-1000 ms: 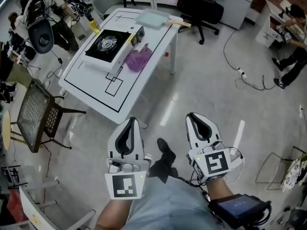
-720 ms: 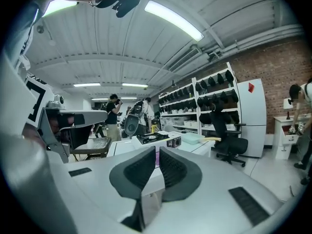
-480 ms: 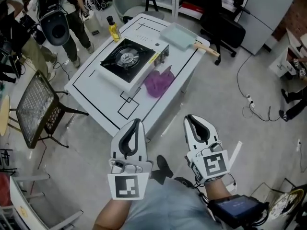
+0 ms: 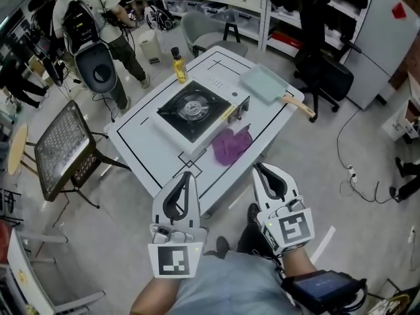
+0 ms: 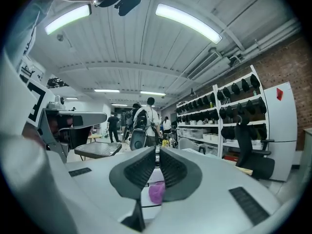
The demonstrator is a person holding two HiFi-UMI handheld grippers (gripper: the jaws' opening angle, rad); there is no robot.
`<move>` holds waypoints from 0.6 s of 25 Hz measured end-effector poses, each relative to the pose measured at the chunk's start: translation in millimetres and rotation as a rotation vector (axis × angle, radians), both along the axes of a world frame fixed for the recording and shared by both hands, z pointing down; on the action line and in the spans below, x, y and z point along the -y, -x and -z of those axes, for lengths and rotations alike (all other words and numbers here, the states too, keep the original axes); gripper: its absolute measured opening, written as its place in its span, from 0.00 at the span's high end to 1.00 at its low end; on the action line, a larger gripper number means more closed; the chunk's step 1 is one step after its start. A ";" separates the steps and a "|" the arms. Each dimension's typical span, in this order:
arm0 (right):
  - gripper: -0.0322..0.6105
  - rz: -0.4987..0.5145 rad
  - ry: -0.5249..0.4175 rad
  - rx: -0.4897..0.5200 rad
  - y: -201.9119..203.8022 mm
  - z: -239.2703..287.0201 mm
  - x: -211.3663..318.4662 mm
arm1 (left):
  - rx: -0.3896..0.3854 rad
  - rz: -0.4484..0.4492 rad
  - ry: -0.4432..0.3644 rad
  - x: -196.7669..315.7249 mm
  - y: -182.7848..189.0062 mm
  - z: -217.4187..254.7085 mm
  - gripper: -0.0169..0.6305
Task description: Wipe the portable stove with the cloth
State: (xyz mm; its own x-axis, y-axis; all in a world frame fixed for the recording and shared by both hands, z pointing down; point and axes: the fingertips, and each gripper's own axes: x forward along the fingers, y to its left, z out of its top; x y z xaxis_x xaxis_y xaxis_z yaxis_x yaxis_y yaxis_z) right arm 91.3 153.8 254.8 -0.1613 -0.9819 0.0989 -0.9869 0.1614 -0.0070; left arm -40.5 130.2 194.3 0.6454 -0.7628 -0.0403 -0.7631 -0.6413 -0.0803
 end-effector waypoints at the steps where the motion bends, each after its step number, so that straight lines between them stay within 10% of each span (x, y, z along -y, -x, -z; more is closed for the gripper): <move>1: 0.86 0.016 0.001 -0.001 -3.6 -2.0 6.7 | 0.003 0.012 0.003 4.9 -3.7 -2.2 0.95; 15: 0.75 0.378 0.166 0.021 -41.1 -102.3 139.3 | 0.086 0.156 0.185 118.6 -78.1 -93.9 0.95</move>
